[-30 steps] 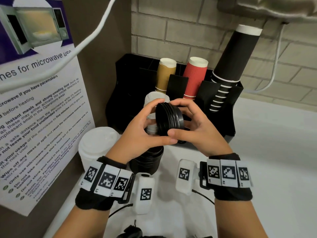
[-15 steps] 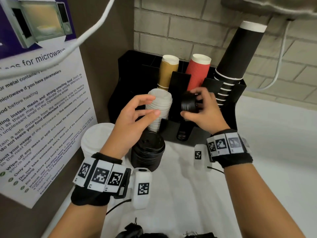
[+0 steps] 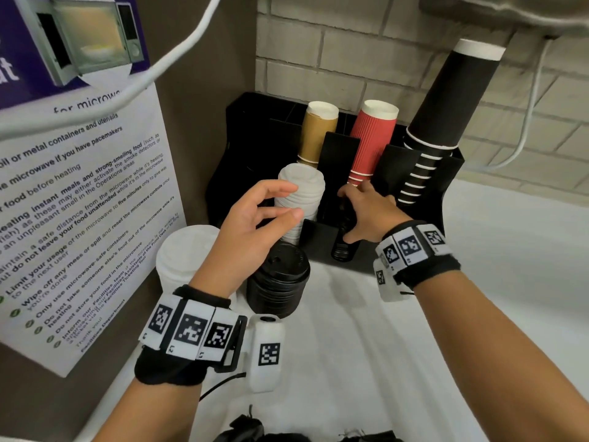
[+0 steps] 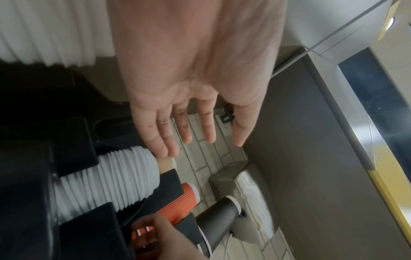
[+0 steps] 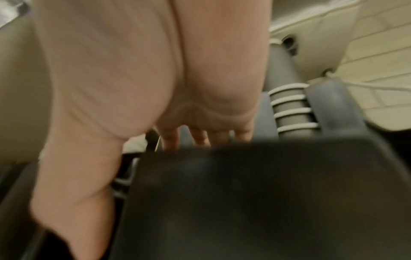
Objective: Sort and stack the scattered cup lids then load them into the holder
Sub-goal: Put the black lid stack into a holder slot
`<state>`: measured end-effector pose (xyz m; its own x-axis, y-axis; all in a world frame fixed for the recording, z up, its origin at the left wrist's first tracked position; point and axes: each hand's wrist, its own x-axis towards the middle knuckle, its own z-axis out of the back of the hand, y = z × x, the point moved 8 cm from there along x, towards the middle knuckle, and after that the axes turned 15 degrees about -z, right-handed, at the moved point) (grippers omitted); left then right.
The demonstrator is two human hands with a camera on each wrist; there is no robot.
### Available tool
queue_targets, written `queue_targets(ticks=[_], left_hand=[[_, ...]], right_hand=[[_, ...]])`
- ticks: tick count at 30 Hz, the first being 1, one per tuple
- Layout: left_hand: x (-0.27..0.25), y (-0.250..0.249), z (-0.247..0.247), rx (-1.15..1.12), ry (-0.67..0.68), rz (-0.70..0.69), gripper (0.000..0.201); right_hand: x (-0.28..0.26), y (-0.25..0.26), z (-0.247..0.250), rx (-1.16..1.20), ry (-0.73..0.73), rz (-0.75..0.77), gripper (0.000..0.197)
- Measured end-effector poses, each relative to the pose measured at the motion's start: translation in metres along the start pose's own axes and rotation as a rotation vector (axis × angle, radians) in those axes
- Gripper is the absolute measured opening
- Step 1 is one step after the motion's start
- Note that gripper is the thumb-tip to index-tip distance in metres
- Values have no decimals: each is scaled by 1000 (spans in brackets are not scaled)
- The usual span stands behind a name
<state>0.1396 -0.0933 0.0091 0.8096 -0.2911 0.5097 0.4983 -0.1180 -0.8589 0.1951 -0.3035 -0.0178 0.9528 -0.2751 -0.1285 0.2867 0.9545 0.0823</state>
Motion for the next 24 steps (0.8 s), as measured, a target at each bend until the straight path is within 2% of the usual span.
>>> queue_targets(ticks=[8,11,17,20,22,24], left_hand=[[-2,-3,2,13,-3,-6,32],[-3,-4,2,14,-6,-6,35],[-3,-4,6,23,-24,-11,31],[-2,-6,9,25,-32,-29,30],[-1,-7,11,21,-41,-37,29],[1,-9,14,15,-54,-46,28]], right_hand=[[1,13,-21,-263,52,71,88],[-1,13,-24,-342,16,74,90],[-18,17,-26,-320,-48,74,70],[-31,18,-15,-254,-46,62,56],[-44,26,7,-100,-188,95,47],[-62,43,27,148,-319,219,37]])
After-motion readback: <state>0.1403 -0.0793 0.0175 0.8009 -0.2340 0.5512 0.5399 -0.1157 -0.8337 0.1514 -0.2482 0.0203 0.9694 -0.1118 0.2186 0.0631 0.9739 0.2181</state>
